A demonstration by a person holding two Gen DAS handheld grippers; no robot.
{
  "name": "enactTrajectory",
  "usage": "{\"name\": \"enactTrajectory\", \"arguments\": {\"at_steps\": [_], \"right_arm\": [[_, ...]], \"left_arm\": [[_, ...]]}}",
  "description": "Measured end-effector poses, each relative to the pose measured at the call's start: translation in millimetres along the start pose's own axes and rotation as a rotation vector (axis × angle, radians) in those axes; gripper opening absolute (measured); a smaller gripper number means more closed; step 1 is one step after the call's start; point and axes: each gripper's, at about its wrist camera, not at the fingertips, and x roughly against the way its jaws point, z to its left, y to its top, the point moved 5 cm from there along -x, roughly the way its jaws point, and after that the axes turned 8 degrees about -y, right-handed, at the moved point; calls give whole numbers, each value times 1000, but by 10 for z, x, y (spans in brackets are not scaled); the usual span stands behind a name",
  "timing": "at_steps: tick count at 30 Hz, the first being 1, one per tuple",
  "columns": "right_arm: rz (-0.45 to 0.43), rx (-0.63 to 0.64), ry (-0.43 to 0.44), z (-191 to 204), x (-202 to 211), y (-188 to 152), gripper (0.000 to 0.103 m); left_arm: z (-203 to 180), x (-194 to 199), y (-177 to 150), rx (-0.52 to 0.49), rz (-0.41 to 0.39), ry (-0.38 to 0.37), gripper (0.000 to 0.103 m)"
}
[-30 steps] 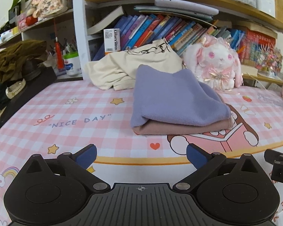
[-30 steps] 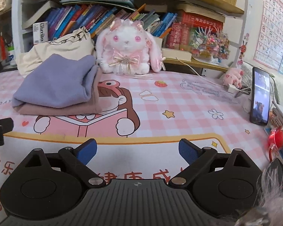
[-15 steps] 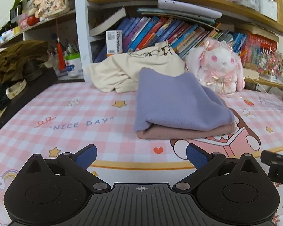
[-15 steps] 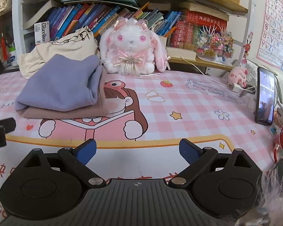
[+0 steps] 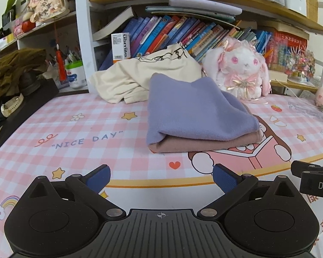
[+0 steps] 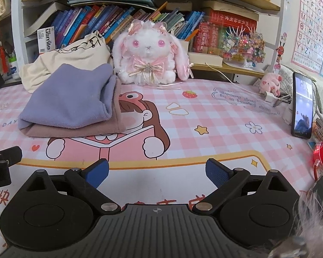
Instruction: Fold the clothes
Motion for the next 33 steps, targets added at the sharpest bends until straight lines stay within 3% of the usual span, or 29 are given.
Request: {"name": "enactTrajectory", "arguments": {"at_steps": [33], "right_arm": [[9,-5,-7,36,110,-64,97]], "left_arm": [[14,58,-3,0,-9,-17,102]]}}
